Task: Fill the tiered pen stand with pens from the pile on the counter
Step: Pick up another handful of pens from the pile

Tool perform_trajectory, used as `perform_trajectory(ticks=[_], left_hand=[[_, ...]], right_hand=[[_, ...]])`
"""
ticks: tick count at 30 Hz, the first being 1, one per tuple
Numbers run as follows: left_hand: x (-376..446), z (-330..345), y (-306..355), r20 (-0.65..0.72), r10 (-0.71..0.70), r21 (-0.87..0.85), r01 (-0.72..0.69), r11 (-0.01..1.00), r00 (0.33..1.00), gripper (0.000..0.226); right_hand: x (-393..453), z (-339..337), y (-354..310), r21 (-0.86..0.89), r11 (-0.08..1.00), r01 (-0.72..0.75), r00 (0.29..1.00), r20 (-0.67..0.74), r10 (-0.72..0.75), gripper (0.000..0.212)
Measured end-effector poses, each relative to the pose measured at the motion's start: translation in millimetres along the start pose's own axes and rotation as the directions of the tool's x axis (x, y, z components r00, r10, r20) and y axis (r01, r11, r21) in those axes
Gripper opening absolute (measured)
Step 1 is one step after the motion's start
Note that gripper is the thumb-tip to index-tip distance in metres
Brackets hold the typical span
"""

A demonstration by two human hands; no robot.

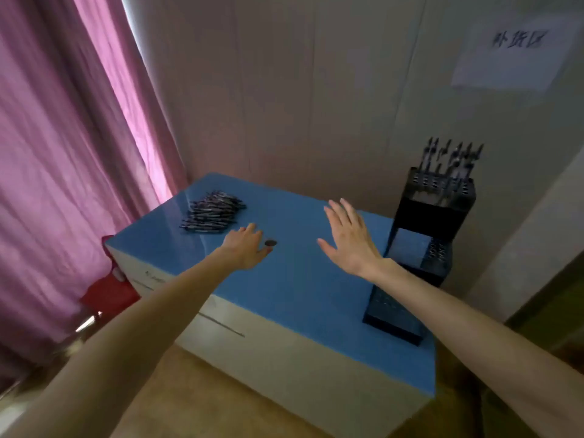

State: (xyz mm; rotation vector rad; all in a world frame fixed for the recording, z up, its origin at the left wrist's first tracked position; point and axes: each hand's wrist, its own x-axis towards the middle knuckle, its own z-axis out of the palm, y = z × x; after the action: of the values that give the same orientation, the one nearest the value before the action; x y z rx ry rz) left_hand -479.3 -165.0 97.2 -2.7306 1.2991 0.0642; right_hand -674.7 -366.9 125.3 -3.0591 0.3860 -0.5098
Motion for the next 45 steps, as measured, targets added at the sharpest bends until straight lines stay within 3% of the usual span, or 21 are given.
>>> perform_trajectory(ticks=[7, 16, 25, 30, 35, 38, 45], left_hand=[[-15.0, 39.6, -154.3, 0.181, -0.074, 0.028, 0.07, 0.997, 0.981, 0.059], [7.4, 75.6, -334.0, 0.248, -0.097, -0.072, 0.118, 0.99, 0.964, 0.052], [62.9, 119.0, -366.2, 0.274, -0.052, -0.328, 0.144, 0.934, 0.96, 0.056], [101.9, 140.5, -379.1, 0.277, -0.011, -0.328, 0.105, 0.939, 0.961, 0.058], [133.7, 147.5, -399.6, 0.236, -0.151, -0.476, 0.25, 0.843, 0.96, 0.078], [151.3, 160.1, -411.0, 0.196, -0.098, -0.472, 0.181, 0.863, 0.976, 0.086], [179.7, 178.8, -410.9, 0.243, -0.045, -0.523, 0.17, 0.835, 0.969, 0.092]], right_hand=[[85.1, 85.4, -108.6, -0.016, 0.998, 0.061, 0.985, 0.163, -0.058, 0.077], [189.5, 191.3, -227.8, 0.132, 0.982, -0.131, 0.93, 0.359, 0.076, 0.065], [253.1, 254.1, -261.4, 0.098, 0.995, -0.037, 0.901, 0.433, -0.009, 0.05], [295.3, 292.0, -265.4, 0.11, 0.994, 0.025, 0.928, 0.367, -0.064, 0.047], [323.6, 320.4, -263.2, 0.09, 0.996, 0.012, 0.95, 0.31, -0.04, 0.052], [333.5, 336.6, -263.3, 0.075, 0.995, 0.071, 0.953, 0.29, -0.09, 0.051], [338.9, 354.4, -261.5, 0.083, 0.996, 0.042, 0.958, 0.279, -0.063, 0.049]])
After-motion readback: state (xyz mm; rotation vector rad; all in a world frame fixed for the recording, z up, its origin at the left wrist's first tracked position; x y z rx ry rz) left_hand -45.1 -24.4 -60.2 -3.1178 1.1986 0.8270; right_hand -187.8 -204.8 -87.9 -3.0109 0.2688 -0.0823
